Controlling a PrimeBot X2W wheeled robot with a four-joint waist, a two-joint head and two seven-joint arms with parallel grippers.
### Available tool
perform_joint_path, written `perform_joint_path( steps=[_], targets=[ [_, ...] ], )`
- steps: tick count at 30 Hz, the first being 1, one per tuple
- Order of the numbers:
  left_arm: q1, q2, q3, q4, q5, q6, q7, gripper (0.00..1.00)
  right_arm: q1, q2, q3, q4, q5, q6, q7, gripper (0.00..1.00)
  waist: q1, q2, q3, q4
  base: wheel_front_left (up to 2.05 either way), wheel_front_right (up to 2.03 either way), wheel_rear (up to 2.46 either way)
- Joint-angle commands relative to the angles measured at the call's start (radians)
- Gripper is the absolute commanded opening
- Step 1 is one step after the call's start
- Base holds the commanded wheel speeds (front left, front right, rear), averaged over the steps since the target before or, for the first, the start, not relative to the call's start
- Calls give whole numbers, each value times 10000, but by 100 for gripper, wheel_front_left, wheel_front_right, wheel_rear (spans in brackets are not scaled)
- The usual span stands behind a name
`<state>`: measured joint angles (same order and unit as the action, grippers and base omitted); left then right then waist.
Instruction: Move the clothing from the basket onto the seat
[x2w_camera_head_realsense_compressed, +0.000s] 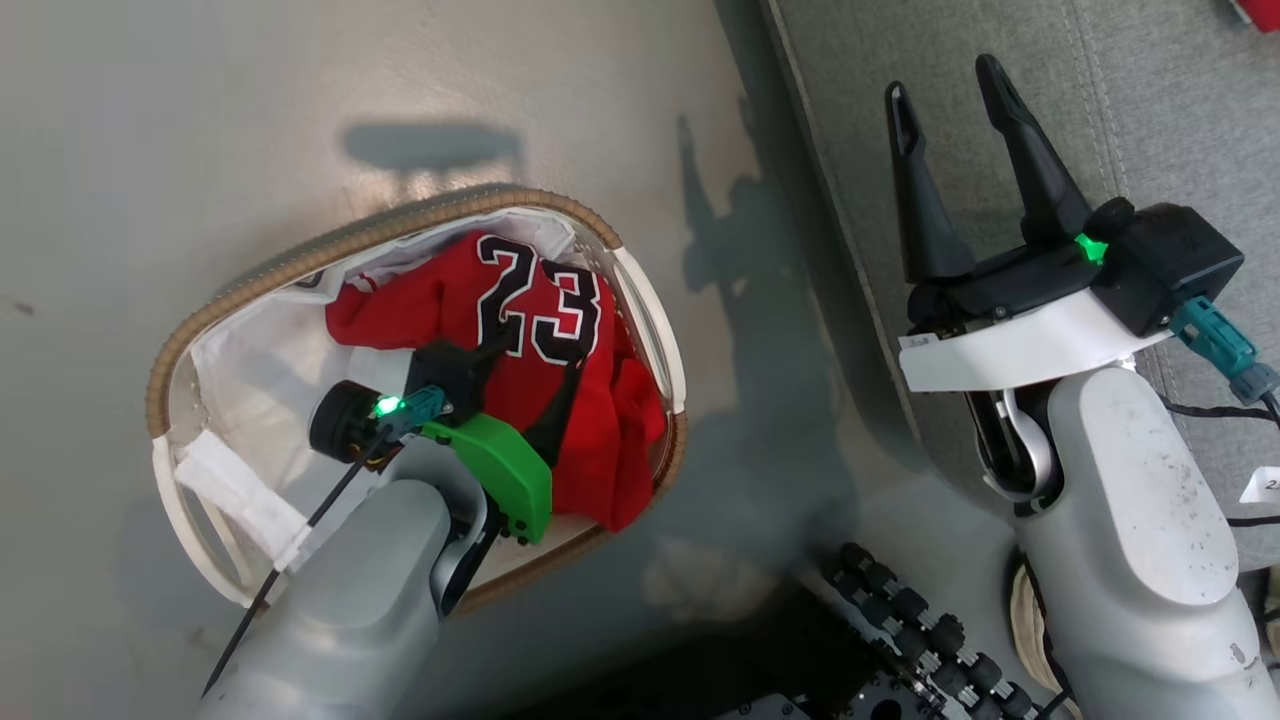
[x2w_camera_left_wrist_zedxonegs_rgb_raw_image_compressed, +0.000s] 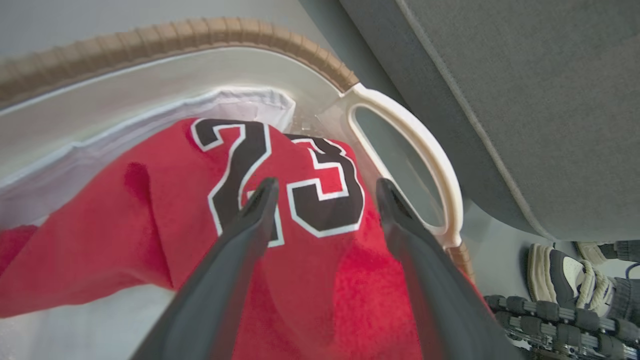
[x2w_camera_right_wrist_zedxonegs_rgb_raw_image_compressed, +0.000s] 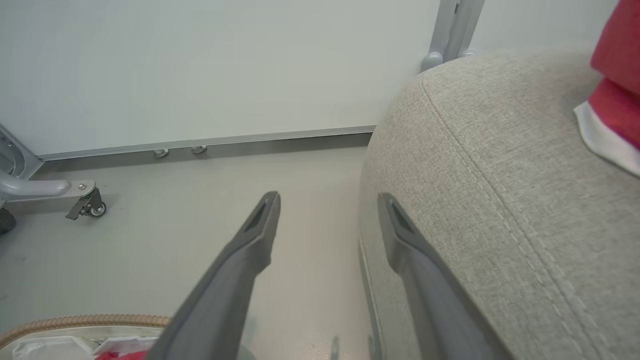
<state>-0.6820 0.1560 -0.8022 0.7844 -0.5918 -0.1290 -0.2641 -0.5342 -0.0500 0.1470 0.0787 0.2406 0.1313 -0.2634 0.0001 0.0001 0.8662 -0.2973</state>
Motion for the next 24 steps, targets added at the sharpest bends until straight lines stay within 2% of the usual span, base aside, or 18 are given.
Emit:
perform_joint_path(
  steps=[1, 9, 18, 24],
  targets=[
    [-296, 69, -232, 137, -205, -29, -4, 100, -139, -22, -13, -55, -100, -10, -19, 100, -1, -1, 188, -49, 0, 0, 0],
    [-1059, 121, -1087, 886, -995, -29, -4, 100, -262, -24, -81, -165, -227, -10, -19, 100, -1, -1, 446, 32, 0, 0, 0],
    [-1479, -108, -1820, 1783, -1415, -29, -1, 100, -136, -25, -125, -230, -300, -10, -19, 100, -1, -1, 572, 146, 0, 0, 0],
    [-1509, -267, -2928, 1933, -2124, -29, 0, 100, -94, -24, -171, -209, -325, -10, -19, 100, -1, -1, 608, 179, 0, 0, 0]
  ],
)
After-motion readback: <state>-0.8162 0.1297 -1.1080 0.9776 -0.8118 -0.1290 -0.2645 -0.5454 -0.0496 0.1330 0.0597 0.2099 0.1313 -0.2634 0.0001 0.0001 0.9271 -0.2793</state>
